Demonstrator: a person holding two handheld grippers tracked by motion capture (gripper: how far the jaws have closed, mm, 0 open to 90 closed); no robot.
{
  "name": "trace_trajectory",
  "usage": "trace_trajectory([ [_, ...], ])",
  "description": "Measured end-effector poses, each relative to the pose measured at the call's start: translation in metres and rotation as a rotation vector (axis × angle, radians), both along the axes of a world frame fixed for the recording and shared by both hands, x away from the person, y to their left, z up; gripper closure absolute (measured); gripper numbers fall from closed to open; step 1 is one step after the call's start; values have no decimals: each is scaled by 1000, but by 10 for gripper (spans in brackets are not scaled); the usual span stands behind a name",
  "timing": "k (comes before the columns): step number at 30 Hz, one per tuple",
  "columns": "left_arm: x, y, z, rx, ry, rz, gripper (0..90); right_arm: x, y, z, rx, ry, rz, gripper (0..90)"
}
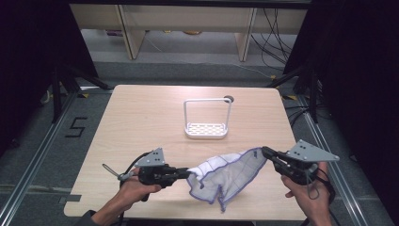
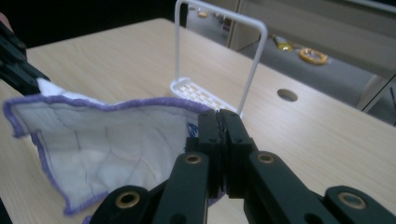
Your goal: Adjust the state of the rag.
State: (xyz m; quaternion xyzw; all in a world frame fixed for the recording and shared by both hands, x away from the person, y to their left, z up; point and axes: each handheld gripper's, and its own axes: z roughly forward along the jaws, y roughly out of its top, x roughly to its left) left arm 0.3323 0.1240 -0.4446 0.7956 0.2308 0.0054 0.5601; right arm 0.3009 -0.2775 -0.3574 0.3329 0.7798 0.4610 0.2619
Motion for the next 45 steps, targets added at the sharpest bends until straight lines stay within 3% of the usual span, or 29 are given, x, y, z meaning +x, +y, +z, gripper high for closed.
trace_trajectory([
  [4,17,11,-21,48,35,66,855,23,14,-21,-57,68,9,885],
  [7,32,14,-32,102,17,122,852,48,24,-42,-106,129,13,886],
  [8,43,15,-40,129,25,150,849,66,30,-57,-128,159,20,886],
  [10,49,14,-45,133,31,172,847,73,32,-63,-140,160,11,885],
  [11,54,14,-48,139,28,168,847,82,36,-70,-160,180,6,885],
  [12,62,11,-55,148,50,190,844,96,41,-80,-182,210,-7,885],
  [14,66,9,-60,150,59,191,842,102,43,-83,-197,201,-3,886],
  [16,70,6,-65,187,57,200,816,115,48,-93,-227,231,-17,885],
  [17,70,6,-65,187,57,200,804,115,48,-93,-227,231,-17,885],
  [18,72,8,-66,194,57,215,768,121,52,-101,-277,253,-22,881],
  [20,73,9,-67,193,62,221,747,122,53,-104,-287,262,-21,879],
  [22,72,12,-65,194,59,249,655,125,54,-112,-300,293,-18,827],
  [23,72,13,-63,189,66,274,570,125,54,-113,-303,295,-28,761],
  [25,68,19,-58,183,62,305,453,123,52,-111,-267,318,-79,609],
  [26,64,23,-54,186,61,307,413,117,47,-102,-231,314,-121,512],
  [27,60,25,-50,182,58,317,413,117,47,-102,-231,314,-121,512],
  [28,53,28,-45,175,44,328,388,104,40,-91,-212,300,-144,443],
  [29,48,30,-41,175,39,326,388,104,40,-91,-212,300,-144,443],
  [30,38,30,-36,164,39,311,393,89,32,-81,-205,278,-137,416],
  [31,32,29,-35,153,43,298,393,89,32,-81,-205,278,-137,416],
  [32,21,26,-33,149,46,263,395,71,30,-75,-163,302,-130,399],
  [33,14,22,-33,134,48,253,395,71,30,-75,-163,302,-130,399],
  [35,-3,9,-35,150,37,200,409,55,30,-75,-134,304,-66,399],
  [37,-12,-4,-41,165,43,150,412,36,34,-79,-124,336,-40,406],
  [40,-17,-20,-50,222,50,85,412,13,41,-90,-137,370,-16,410],
  [41,-17,-23,-52,235,55,85,411,8,42,-95,-166,359,4,409],
  [43,-18,-29,-55,243,57,88,414,-1,44,-104,-176,386,7,415],
  [44,-19,-32,-56,249,46,91,420,-4,45,-110,-175,377,12,418],
  [45,-20,-35,-56,241,48,81,420,-6,46,-112,-187,402,18,422],
])
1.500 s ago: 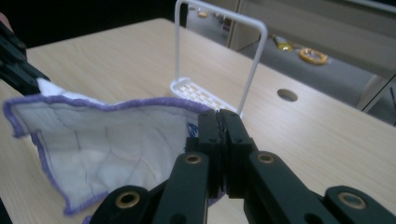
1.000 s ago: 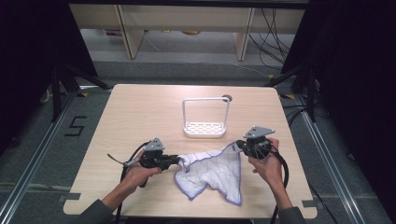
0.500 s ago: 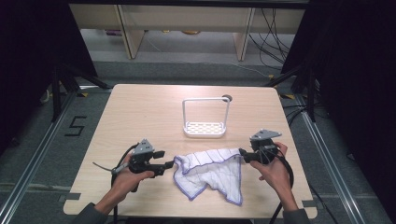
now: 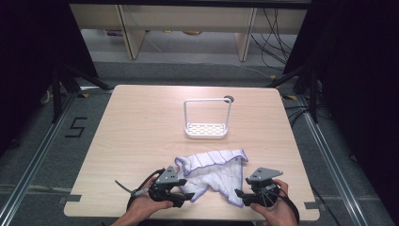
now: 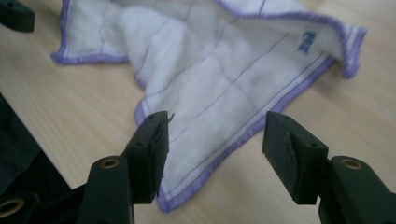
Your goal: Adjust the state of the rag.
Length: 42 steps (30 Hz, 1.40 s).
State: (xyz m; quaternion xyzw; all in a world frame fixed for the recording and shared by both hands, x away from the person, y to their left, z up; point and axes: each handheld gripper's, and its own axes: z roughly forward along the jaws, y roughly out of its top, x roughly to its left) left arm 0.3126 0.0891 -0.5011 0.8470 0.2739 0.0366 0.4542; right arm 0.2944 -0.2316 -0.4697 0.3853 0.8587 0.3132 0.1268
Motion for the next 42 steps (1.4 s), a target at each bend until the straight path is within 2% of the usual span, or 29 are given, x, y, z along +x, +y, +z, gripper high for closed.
trace_trajectory([
  [1,0,-2,-1,21,-18,-10,422,-1,1,-4,-5,-4,9,427],
  [4,1,-12,-4,35,-28,-38,435,-4,5,-11,-23,22,30,434],
  [5,2,-14,-5,40,-25,-46,445,-6,6,-11,-35,53,20,439],
  [6,4,-18,-8,70,-30,-59,460,-6,7,-12,-41,57,19,443],
  [8,4,-21,-10,72,-32,-68,481,-8,7,-13,-50,68,8,459],
  [9,3,-23,-12,85,-32,-70,493,-8,7,-15,-48,48,9,467],
  [11,4,-27,-15,142,-77,-111,521,-9,7,-16,-61,54,18,509],
  [13,7,-25,-13,176,-109,-132,600,-10,9,-19,-62,60,29,564],
  [14,7,-26,-14,156,-109,-116,653,-10,10,-21,-86,65,48,608],
  [15,9,-24,-14,166,-119,-128,770,-10,11,-24,-71,75,41,697],
  [16,10,-22,-13,182,-128,-137,770,-10,11,-24,-71,75,41,697],
  [17,10,-21,-14,174,-130,-140,803,-11,10,-22,-71,95,40,761],
  [18,10,-20,-13,177,-147,-142,833,-10,7,-21,-108,69,64,822],
  [19,10,-19,-12,175,-154,-150,842,-10,5,-21,-109,48,62,844],
  [21,5,-14,-5,136,-162,-143,855,-11,-2,-14,-94,59,47,860],
  [22,5,-14,-5,136,-162,-143,856,-11,-2,-14,-94,59,47,860],
  [24,0,-3,2,124,-171,-161,856,-11,-11,-7,-88,25,37,861],
  [26,-8,7,5,98,-169,-167,857,-15,-21,1,-65,2,15,862],
  [27,-13,12,6,85,-155,-161,857,-16,-25,4,-78,5,25,862],
  [29,-21,18,5,78,-147,-184,857,-25,-28,4,-53,12,18,861],
  [30,-26,18,3,97,-136,-181,857,-31,-28,3,-56,29,24,861],
  [31,-32,17,-3,127,-131,-223,856,-39,-25,-2,-69,28,55,860],
  [33,-35,14,-8,126,-115,-219,854,-41,-24,-3,-85,40,66,859],
  [35,-34,13,-13,162,-112,-229,834,-45,-21,-7,-98,39,73,852],
  [36,-34,12,-15,144,-102,-219,814,-43,-21,-8,-113,46,90,847],
  [37,-32,13,-14,157,-97,-223,776,-40,-21,-10,-123,19,87,836],
  [38,-31,13,-14,145,-93,-221,776,-40,-21,-10,-123,19,87,836],
  [40,-33,13,-13,141,-91,-211,739,-40,-21,-14,-118,47,64,827],
  [42,-33,13,-13,145,-100,-202,745,-38,-21,-16,-118,47,64,826],
])
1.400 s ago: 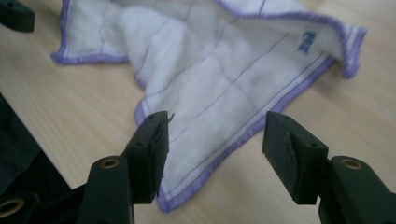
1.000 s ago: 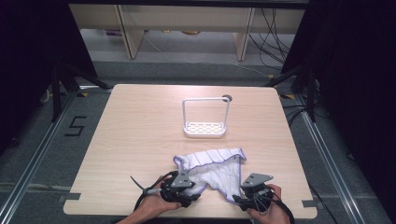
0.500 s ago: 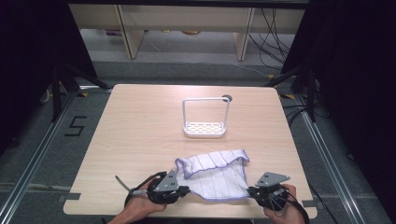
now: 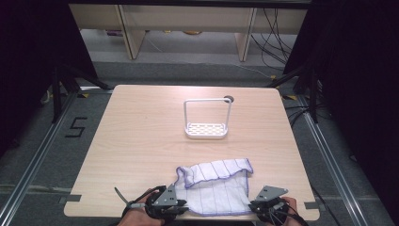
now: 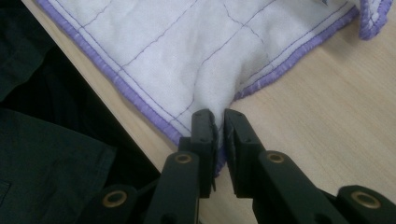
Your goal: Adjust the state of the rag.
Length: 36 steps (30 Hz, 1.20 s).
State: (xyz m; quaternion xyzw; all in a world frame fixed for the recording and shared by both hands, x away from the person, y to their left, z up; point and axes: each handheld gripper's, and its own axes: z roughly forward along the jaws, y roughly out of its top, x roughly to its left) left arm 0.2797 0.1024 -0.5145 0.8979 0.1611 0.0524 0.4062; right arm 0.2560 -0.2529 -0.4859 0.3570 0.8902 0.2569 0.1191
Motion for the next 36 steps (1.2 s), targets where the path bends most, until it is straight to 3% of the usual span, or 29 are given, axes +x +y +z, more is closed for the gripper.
trace_trajectory([
  [2,0,0,0,9,-1,3,765,-1,2,0,-2,22,-14,833],
  [4,2,1,0,7,10,5,785,3,1,-1,-27,-19,35,837],
  [6,3,1,0,2,-2,15,784,3,2,-1,-37,8,8,839],
  [8,4,3,2,-2,-3,15,779,7,2,-3,-45,-6,37,838],
  [9,4,3,1,-19,29,29,771,6,2,-3,-41,1,29,833],
  [11,5,4,5,-14,21,31,636,4,2,1,-14,19,-24,689],
  [13,5,3,12,-51,17,45,545,5,0,9,13,-53,-32,611],
  [15,11,3,21,-86,-20,69,460,10,-4,22,18,-129,-44,572],
  [19,29,0,26,-95,-63,128,455,33,-9,32,12,-193,-64,580],
  [20,34,-3,25,-99,-57,126,455,41,-10,30,17,-199,-64,582],
  [24,47,-22,18,-42,-78,117,431,67,-7,14,-2,-157,-68,592],
  [27,50,-30,14,-29,-72,112,460,79,-4,8,-4,-138,-53,620],
  [28,51,-32,14,2,-87,106,460,83,-3,6,-9,-143,-50,645],
  [29,52,-36,13,54,-107,90,524,86,-3,5,-18,-146,-47,687],
  [30,54,-38,14,77,-133,78,594,92,-2,6,-28,-145,-29,805],
  [31,58,-37,19,95,-159,66,745,98,-2,9,-31,-141,-9,886],
  [36,73,-33,35,71,-186,96,853,116,3,24,-18,-189,0,890],
])
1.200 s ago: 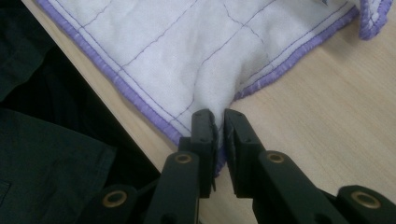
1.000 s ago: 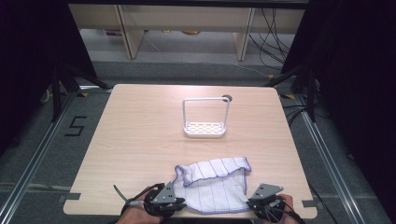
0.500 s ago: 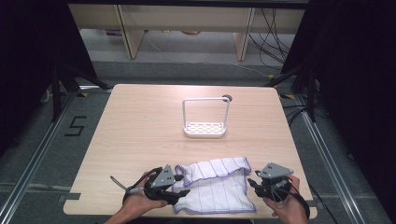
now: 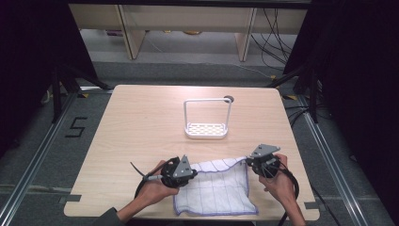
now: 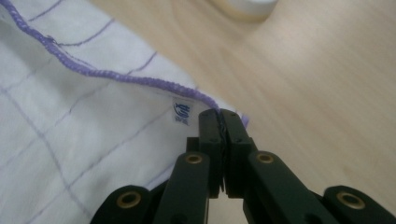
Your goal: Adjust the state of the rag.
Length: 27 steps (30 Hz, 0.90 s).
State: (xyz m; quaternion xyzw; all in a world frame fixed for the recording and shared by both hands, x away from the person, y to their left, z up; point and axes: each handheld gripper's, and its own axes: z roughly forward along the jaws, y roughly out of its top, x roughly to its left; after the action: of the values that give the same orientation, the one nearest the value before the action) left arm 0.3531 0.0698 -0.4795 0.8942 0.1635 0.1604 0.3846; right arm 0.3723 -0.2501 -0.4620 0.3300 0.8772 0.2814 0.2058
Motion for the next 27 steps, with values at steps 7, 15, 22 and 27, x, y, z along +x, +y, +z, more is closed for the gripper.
trace_trajectory([
  [7,59,23,5,-76,44,130,852,44,14,8,25,-5,-50,887],
  [15,100,27,-22,-33,137,200,816,93,36,-21,-65,49,-84,881],
  [22,112,31,-30,-69,134,275,675,106,34,-28,-73,65,-124,752],
  [27,108,47,-17,-106,134,330,551,100,23,-19,-43,60,-157,633],
])
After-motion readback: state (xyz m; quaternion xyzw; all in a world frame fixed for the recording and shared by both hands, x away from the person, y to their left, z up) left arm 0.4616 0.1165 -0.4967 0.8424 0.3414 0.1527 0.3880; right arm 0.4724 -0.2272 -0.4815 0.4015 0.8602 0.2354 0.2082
